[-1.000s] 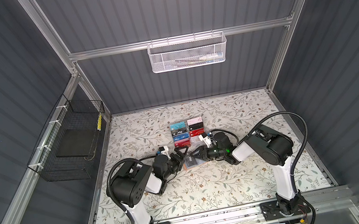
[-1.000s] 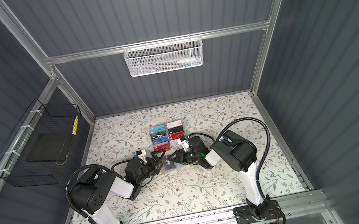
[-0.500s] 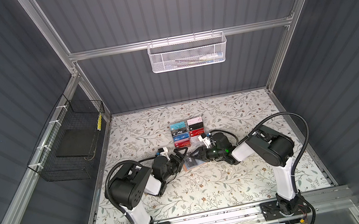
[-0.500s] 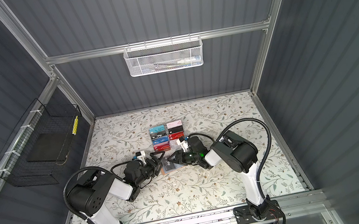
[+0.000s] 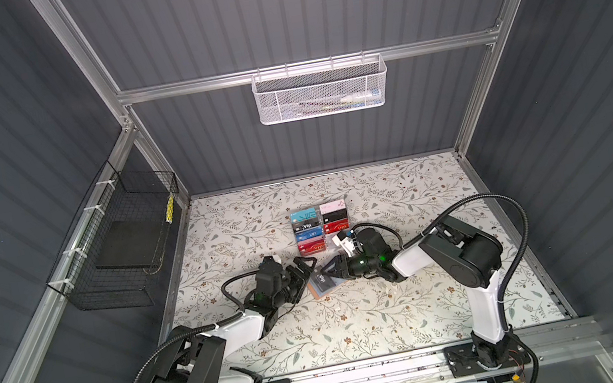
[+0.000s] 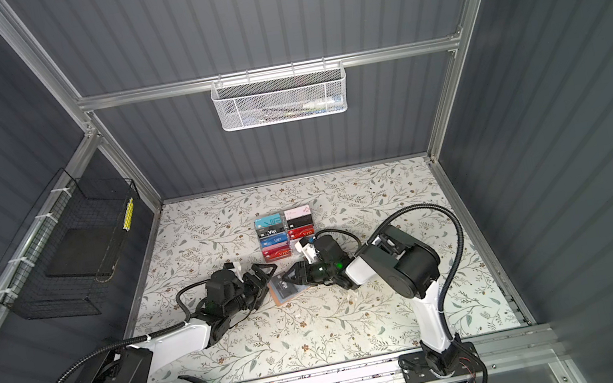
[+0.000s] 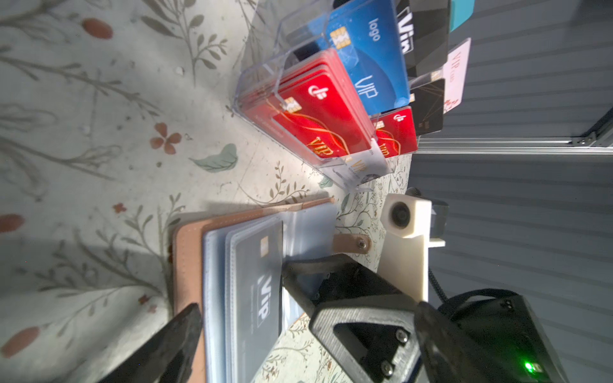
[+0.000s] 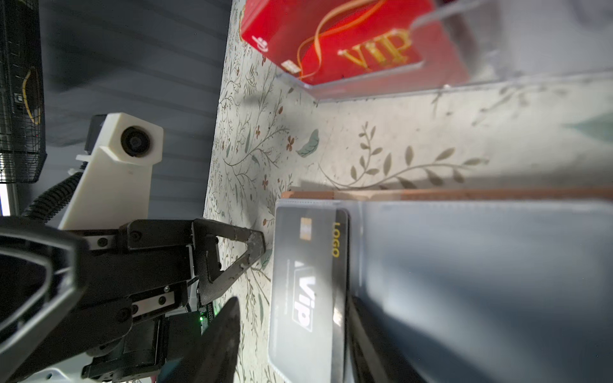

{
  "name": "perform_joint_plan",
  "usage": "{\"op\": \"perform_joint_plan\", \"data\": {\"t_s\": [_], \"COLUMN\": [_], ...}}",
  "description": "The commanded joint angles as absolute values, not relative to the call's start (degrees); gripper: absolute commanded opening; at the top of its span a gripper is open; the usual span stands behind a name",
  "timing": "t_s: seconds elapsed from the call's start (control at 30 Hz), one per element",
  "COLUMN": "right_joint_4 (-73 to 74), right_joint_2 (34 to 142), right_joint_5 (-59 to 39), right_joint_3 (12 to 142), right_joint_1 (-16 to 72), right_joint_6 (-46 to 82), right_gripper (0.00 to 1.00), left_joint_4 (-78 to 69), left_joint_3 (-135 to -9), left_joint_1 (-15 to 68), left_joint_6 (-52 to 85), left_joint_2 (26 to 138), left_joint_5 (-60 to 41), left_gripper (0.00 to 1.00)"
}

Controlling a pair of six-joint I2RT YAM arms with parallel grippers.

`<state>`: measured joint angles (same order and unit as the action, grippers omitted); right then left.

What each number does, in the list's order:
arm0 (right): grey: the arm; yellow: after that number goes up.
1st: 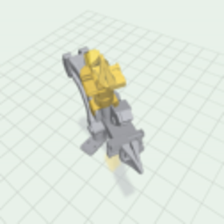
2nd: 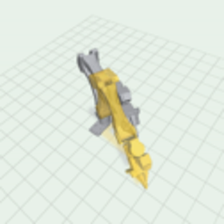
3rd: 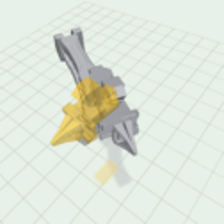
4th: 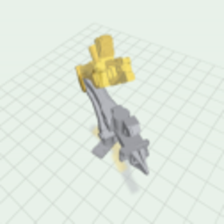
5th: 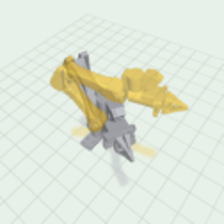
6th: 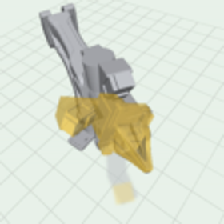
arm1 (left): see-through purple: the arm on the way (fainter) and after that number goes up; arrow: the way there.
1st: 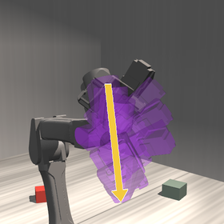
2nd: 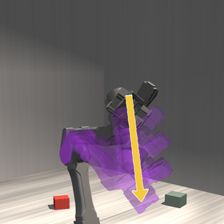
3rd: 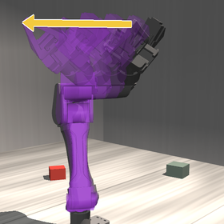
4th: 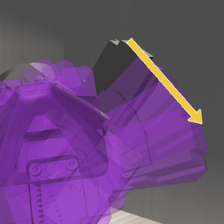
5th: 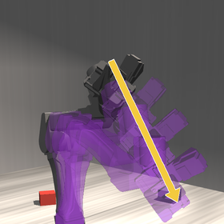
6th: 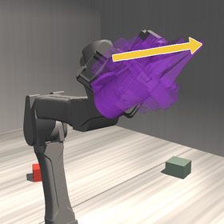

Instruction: Take the credit cards out of the card holder

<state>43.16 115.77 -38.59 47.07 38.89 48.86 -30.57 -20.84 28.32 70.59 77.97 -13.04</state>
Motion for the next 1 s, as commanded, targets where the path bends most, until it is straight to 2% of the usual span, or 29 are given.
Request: {"op": "perform_joint_plan", "data": {"t_s": [0.0, 0.43, 0.97], "right_joint_4": [37.6, 38.7, 39.2], "right_joint_2": [115.7, 115.2, 113.6], "right_joint_5": [-37.6, -38.4, -39.7], "right_joint_3": [47.0, 46.7, 45.8], "right_joint_1": [39.5, 39.6, 39.7], "right_joint_6": [47.0, 47.7, 49.0], "right_gripper": [0.54, 0.55, 0.55], "left_joint_4": [-29.7, -26.5, -31.0], "left_joint_3": [-21.5, -25.1, -24.8], "left_joint_1": [28.7, 28.8, 30.0], "left_joint_6": [70.3, 70.4, 71.1], "left_joint_2": [79.1, 75.9, 81.7], "left_joint_5": [-13.7, -13.9, -13.8], "left_gripper": [1.0, 1.0, 1.0]}}
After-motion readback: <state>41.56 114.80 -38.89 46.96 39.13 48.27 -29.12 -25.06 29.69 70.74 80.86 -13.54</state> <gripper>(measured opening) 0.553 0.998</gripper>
